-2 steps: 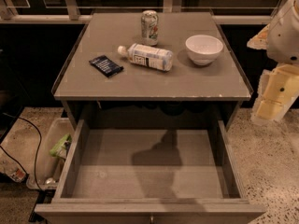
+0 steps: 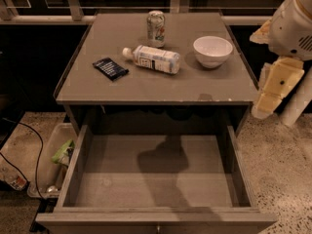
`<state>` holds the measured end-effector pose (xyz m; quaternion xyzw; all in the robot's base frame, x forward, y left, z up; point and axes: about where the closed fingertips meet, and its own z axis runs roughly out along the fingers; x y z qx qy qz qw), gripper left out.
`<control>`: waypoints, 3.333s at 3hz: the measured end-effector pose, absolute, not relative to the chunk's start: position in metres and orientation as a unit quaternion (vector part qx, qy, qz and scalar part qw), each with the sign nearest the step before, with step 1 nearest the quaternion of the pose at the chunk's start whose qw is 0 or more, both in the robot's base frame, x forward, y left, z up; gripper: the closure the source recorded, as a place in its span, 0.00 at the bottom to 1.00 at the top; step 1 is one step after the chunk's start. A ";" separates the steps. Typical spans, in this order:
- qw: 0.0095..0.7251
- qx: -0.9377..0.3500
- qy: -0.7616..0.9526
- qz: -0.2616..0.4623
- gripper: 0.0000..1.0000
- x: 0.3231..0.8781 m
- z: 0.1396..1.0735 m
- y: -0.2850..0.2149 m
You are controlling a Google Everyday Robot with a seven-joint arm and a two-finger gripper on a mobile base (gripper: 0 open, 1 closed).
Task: Place blue plastic bottle into top drawer
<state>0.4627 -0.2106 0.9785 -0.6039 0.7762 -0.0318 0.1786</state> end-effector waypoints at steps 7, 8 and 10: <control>0.343 -0.631 0.688 0.107 0.00 0.645 0.940 -0.108; 0.340 -0.626 0.687 0.143 0.00 0.670 0.917 -0.092; 0.315 -0.621 0.696 0.178 0.00 0.706 0.880 -0.059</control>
Offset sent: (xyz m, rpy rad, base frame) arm 0.1020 0.0446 0.0162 0.2482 -0.1396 0.1204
